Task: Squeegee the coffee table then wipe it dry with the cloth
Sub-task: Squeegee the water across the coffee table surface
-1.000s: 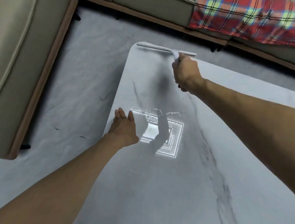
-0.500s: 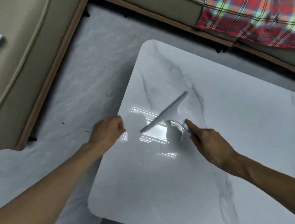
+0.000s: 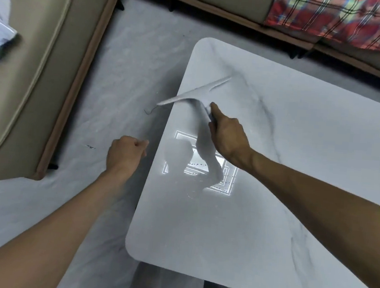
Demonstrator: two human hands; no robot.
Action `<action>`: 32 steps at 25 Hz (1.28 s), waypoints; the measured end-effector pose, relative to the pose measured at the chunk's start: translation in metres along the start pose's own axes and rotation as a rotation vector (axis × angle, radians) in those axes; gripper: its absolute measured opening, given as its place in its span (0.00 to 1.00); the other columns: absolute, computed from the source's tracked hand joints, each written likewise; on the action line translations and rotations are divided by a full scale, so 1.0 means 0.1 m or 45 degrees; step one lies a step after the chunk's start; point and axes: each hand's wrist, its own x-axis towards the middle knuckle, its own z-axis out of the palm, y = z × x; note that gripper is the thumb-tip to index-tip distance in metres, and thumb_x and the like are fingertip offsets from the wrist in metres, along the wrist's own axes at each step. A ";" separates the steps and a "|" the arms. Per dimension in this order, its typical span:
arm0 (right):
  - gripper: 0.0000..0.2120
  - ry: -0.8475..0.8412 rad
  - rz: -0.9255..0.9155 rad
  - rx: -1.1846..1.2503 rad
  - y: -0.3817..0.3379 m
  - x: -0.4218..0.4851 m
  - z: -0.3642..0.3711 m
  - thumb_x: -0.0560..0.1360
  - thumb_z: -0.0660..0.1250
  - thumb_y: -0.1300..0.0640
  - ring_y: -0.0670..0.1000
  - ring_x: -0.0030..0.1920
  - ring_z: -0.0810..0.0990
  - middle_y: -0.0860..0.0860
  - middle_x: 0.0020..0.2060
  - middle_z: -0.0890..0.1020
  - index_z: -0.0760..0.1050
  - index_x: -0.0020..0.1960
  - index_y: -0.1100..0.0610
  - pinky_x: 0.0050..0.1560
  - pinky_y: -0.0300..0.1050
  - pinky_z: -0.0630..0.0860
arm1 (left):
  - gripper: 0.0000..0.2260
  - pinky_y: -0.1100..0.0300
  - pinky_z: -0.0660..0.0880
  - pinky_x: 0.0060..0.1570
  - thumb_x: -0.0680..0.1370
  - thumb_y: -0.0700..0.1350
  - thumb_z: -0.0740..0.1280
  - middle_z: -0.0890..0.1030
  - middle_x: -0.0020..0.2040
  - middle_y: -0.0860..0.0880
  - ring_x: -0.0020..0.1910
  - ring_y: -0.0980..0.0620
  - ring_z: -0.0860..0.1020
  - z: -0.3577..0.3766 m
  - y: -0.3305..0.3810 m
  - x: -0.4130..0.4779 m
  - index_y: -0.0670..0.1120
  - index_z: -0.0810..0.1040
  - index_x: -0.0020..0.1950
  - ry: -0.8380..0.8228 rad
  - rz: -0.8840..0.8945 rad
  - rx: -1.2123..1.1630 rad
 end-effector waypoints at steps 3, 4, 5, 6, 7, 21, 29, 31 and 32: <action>0.25 -0.200 -0.194 -0.148 0.35 -0.61 0.09 0.81 0.52 0.52 0.64 0.42 0.78 0.57 0.44 0.80 0.54 0.77 0.46 0.39 0.51 0.73 | 0.05 0.62 0.72 0.39 0.73 0.39 0.70 0.80 0.36 0.51 0.37 0.53 0.77 0.07 0.02 -0.03 0.46 0.79 0.38 -0.042 0.090 -0.029; 0.25 -0.249 -0.196 -0.209 0.53 -0.77 0.05 0.81 0.52 0.52 0.63 0.42 0.78 0.55 0.44 0.79 0.52 0.77 0.44 0.39 0.51 0.73 | 0.03 0.62 0.74 0.41 0.72 0.37 0.72 0.82 0.39 0.50 0.39 0.52 0.79 0.10 0.04 -0.06 0.45 0.81 0.41 -0.049 0.123 -0.036; 0.25 -0.286 -0.184 -0.278 0.73 -0.92 -0.01 0.82 0.52 0.51 0.62 0.42 0.78 0.54 0.45 0.79 0.51 0.77 0.42 0.39 0.51 0.73 | 0.02 0.60 0.76 0.42 0.72 0.38 0.72 0.83 0.40 0.49 0.40 0.51 0.80 0.13 0.06 -0.08 0.44 0.82 0.42 -0.054 0.153 -0.034; 0.25 -0.308 -0.170 -0.351 0.92 -1.06 -0.10 0.82 0.51 0.50 0.61 0.42 0.78 0.52 0.46 0.78 0.50 0.77 0.40 0.39 0.50 0.73 | 0.01 0.58 0.78 0.44 0.73 0.39 0.71 0.84 0.41 0.48 0.41 0.49 0.81 0.16 0.10 -0.11 0.44 0.83 0.42 -0.054 0.183 -0.020; 0.25 -0.319 -0.152 -0.411 1.09 -1.17 -0.21 0.82 0.51 0.49 0.60 0.42 0.79 0.51 0.46 0.79 0.50 0.77 0.39 0.39 0.50 0.73 | 0.03 0.55 0.79 0.46 0.76 0.40 0.69 0.85 0.44 0.47 0.43 0.48 0.81 0.20 0.15 -0.14 0.44 0.83 0.44 -0.045 0.217 0.010; 0.17 0.185 0.182 -0.080 1.40 0.45 -0.88 0.80 0.55 0.55 0.69 0.51 0.75 0.63 0.53 0.80 0.65 0.68 0.56 0.49 0.54 0.72 | 0.39 0.44 0.51 0.75 0.77 0.43 0.62 0.40 0.77 0.31 0.76 0.30 0.40 1.22 1.02 -0.17 0.43 0.39 0.79 -0.501 0.417 0.785; 0.21 -0.134 0.270 -0.103 2.03 -1.48 -0.88 0.81 0.55 0.49 0.56 0.37 0.79 0.46 0.36 0.81 0.60 0.73 0.42 0.38 0.48 0.75 | 0.40 0.41 0.53 0.73 0.78 0.50 0.62 0.42 0.73 0.24 0.73 0.23 0.43 1.29 1.21 -0.14 0.43 0.37 0.79 -0.585 0.338 0.884; 0.21 -0.013 0.230 -0.076 2.13 -1.35 -1.05 0.81 0.58 0.51 0.60 0.43 0.82 0.50 0.43 0.85 0.64 0.73 0.46 0.42 0.50 0.77 | 0.39 0.41 0.54 0.73 0.78 0.50 0.61 0.42 0.73 0.22 0.73 0.22 0.44 1.30 1.22 -0.13 0.42 0.37 0.79 -0.579 0.348 0.902; 0.22 0.091 0.201 -0.068 2.17 -1.14 -1.13 0.81 0.59 0.52 0.64 0.47 0.82 0.57 0.48 0.85 0.64 0.74 0.49 0.45 0.52 0.77 | 0.39 0.41 0.53 0.73 0.79 0.49 0.61 0.42 0.73 0.22 0.73 0.22 0.43 1.31 1.22 -0.13 0.42 0.37 0.78 -0.581 0.349 0.906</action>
